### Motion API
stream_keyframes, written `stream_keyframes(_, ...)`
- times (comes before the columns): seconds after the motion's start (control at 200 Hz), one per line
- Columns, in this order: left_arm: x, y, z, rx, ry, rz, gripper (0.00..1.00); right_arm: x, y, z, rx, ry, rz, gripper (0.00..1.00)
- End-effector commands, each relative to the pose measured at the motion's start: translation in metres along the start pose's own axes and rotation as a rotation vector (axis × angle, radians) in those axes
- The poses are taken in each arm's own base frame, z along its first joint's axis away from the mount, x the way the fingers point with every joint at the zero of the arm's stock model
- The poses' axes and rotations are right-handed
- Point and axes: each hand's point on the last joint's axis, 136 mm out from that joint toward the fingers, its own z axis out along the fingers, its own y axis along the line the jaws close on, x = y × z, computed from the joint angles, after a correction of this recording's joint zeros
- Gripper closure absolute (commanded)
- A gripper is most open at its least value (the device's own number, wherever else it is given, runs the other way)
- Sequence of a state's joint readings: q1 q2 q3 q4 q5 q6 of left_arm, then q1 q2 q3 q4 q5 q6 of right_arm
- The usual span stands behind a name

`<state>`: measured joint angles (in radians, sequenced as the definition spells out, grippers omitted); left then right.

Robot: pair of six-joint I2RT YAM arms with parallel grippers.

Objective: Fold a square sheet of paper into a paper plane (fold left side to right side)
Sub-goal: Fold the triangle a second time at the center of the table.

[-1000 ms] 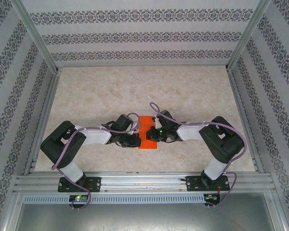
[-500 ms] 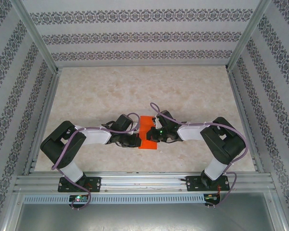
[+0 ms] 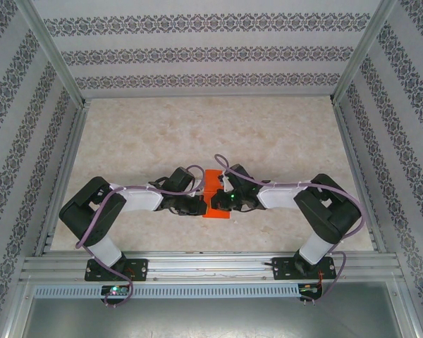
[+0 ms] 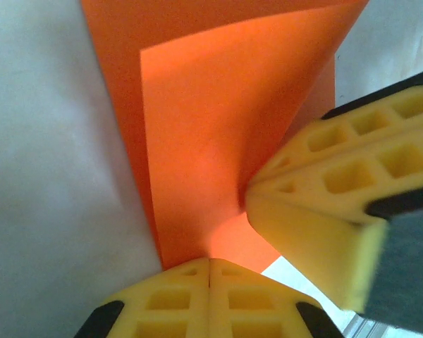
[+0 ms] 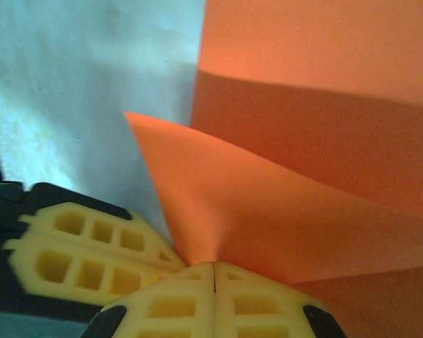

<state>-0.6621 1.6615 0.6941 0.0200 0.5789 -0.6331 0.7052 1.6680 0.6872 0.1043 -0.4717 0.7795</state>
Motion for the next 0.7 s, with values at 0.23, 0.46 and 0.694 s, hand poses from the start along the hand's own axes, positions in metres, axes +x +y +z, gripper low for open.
stream_keyframes(0.23,0.025,0.04,0.008,-0.167,0.068,-0.057,1.0,-0.005,-0.016,0.004,0.082,-0.019,-0.006,1.0)
stream_keyframes(0.46,0.029,0.045,0.008,-0.187,0.078,-0.062,1.0,-0.01,-0.027,-0.003,0.114,-0.039,0.012,1.0)
stream_keyframes(0.694,0.031,0.048,0.009,-0.19,0.084,-0.062,1.0,-0.022,-0.043,-0.013,0.138,-0.057,0.04,1.0)
